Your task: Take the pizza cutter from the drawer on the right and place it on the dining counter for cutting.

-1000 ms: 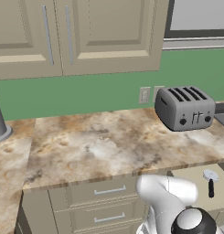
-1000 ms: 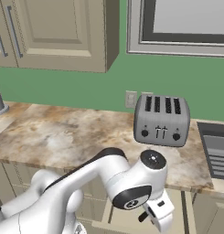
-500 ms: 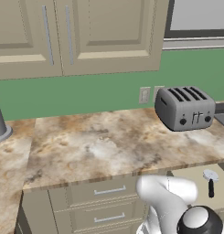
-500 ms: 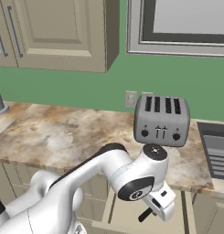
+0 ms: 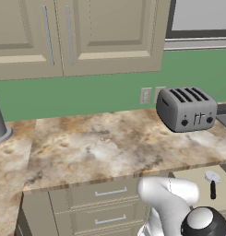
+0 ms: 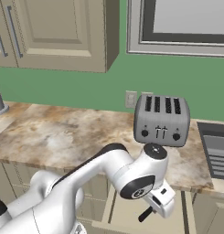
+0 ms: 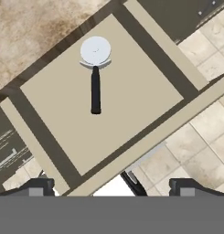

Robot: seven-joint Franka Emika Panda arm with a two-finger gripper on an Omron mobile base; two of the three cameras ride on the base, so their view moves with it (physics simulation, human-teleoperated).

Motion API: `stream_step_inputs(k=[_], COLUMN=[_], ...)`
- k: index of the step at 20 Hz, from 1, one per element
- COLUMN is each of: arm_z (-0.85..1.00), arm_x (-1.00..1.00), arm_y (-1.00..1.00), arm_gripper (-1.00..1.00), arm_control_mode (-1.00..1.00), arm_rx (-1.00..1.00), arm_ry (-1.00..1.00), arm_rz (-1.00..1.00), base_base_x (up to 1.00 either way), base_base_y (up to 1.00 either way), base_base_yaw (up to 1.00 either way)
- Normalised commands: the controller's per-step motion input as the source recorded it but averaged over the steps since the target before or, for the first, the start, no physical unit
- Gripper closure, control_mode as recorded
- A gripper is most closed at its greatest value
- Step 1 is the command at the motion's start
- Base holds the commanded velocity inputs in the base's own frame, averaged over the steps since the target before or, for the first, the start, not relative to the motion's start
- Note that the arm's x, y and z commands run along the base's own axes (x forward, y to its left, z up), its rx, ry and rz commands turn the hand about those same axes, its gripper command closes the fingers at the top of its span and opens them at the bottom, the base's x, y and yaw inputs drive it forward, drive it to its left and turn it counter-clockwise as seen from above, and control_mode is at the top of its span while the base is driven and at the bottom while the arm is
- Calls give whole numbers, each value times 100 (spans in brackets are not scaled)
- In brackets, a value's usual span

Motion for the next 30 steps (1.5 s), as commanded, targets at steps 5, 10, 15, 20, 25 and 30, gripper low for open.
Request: stream_step_inputs(k=[5,10,15,20,25,30], arm_z=[-2,-2,-11,-6,-11,-21], arm_x=[3,0,-7,-3,0,0], arm_y=[11,7,0,0,2,11], arm_gripper=[-100,-100,-100,-100,-100,-100], arm_control_mode=[-100,-100,-100,-100,-100,-100], arm_rx=[-2,-1,0,0,0,0], arm_ry=[0,0,0,0,0,0], arm_rz=[0,0,0,0,0,0], base_base_x=[0,0,0,0,0,0], base_base_y=[0,0,0,0,0,0], base_base_yaw=[0,0,0,0,0,0])
